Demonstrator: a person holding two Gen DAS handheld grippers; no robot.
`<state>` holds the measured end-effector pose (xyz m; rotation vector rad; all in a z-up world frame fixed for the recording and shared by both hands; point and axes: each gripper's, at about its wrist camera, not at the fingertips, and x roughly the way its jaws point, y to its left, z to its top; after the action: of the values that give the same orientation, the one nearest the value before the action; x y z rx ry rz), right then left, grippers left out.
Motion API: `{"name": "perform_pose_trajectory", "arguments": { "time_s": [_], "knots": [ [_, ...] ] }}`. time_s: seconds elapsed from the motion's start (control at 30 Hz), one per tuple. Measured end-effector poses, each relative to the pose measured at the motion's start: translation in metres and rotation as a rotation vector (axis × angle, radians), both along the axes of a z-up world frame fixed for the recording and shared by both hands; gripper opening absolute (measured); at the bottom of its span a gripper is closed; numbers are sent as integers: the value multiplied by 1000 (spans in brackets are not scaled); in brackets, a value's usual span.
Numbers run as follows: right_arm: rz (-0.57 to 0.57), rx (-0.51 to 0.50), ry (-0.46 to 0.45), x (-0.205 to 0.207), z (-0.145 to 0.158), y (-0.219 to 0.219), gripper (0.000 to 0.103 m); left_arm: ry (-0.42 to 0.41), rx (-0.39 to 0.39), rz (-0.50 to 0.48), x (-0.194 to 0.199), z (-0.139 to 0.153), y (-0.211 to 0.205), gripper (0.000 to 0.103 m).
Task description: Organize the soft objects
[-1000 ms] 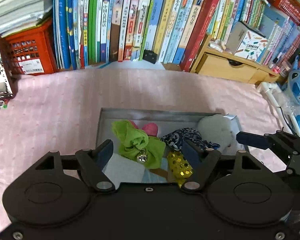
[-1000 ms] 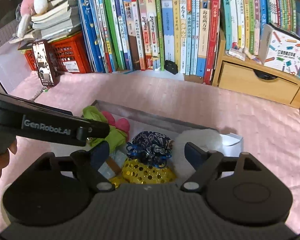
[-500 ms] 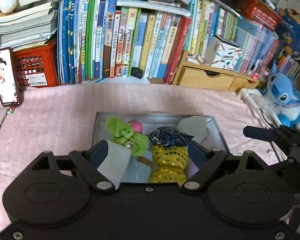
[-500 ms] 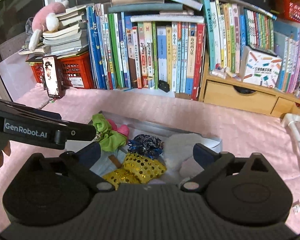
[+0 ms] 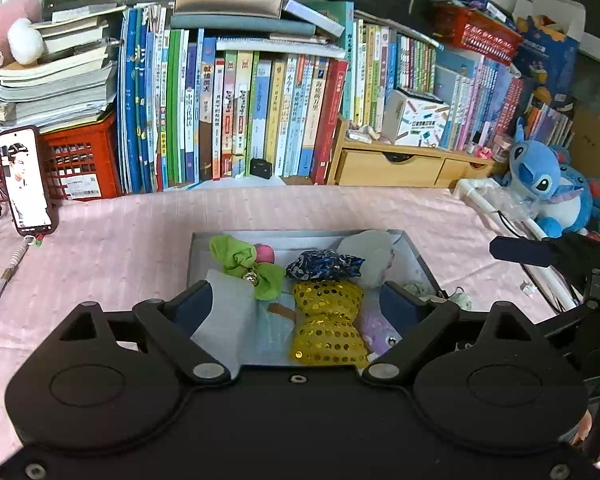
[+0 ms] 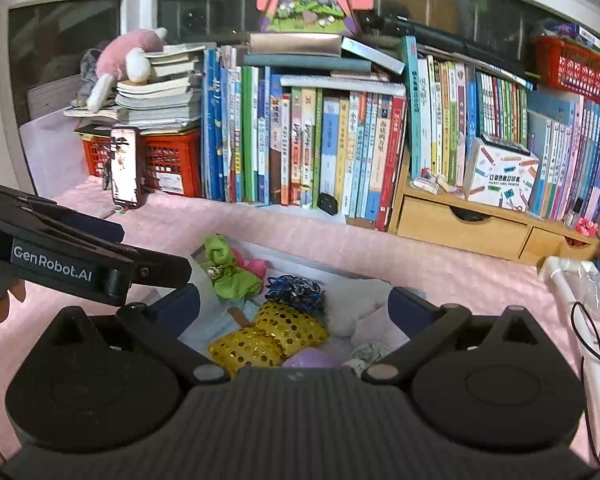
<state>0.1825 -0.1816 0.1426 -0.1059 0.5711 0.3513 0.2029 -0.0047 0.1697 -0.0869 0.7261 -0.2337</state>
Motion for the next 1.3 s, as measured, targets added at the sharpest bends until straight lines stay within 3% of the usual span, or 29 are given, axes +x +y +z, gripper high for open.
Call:
{"name": "perform_pose_trajectory", "arguments": {
  "time_s": [0.47,0.87,1.3],
  "knots": [
    [-24,47,-93,-50,-6,-8,103,-135,12,-3,-62,0,3,95],
    [-93,72,-182,-98,-30,-17,103,-227,26,20,-118,-25,-2,96],
    [-178,129,-149,-125,-71,-25,103,-258,32,105,-162,-70,6,97]
  ]
}}
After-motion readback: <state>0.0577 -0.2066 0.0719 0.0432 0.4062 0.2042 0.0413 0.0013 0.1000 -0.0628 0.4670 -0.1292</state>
